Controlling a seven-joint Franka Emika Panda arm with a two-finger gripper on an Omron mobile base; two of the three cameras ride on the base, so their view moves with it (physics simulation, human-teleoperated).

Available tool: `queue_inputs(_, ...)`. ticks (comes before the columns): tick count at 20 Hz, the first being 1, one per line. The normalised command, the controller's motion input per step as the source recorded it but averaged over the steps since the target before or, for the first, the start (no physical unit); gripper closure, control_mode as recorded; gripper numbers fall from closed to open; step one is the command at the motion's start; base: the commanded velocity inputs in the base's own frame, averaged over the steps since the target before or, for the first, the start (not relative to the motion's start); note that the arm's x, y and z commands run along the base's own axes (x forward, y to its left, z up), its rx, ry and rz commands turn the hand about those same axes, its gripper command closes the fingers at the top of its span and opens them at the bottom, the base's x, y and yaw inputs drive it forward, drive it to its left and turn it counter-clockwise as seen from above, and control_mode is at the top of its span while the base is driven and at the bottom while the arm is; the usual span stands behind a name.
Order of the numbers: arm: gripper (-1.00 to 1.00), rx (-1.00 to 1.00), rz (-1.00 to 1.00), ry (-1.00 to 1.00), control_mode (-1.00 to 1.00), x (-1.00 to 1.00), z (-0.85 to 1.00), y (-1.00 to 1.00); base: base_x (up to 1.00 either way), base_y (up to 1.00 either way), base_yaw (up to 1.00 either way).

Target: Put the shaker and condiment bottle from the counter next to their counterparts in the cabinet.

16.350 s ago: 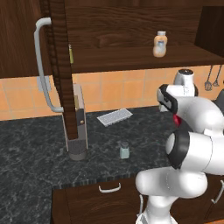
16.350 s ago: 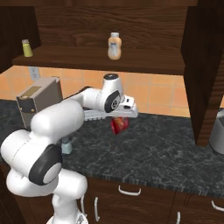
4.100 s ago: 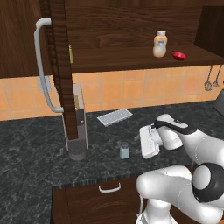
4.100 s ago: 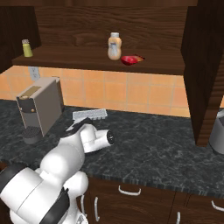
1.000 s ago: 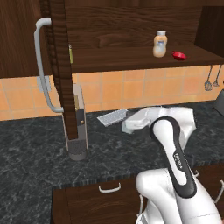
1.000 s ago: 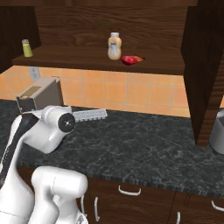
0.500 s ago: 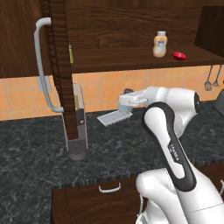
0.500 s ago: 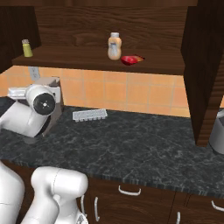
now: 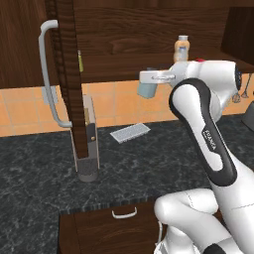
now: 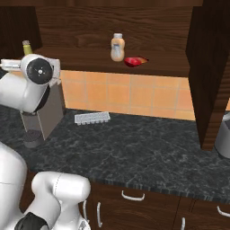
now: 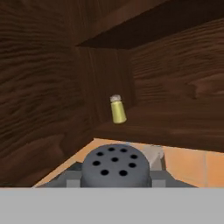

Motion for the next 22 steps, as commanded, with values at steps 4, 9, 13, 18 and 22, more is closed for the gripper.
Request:
queue_inputs(4, 1.0, 0.0, 0.0, 0.0, -1.0, 0.04, 0.05, 0.0, 0.0, 0.0, 0.0)
queue_inputs(9, 1.0, 0.0, 0.27, -0.1, -1.0, 0.49, 0.29, 0.05, 0.0, 0.0, 0.0)
queue_inputs(13, 1.0, -0.02, 0.2, -0.22, -1.0, 0.17, 0.26, 0.04, 0.0, 0.0, 0.0)
queue_inputs(18, 1.0, -0.14, 0.06, -0.1, -1.0, 0.3, 0.0, 0.5, 0.0, 0.0, 0.0)
queue_inputs(22, 1.0, -0.07, 0.0, 0.01, -1.0, 0.14, 0.04, 0.46, 0.0, 0.0, 0.0)
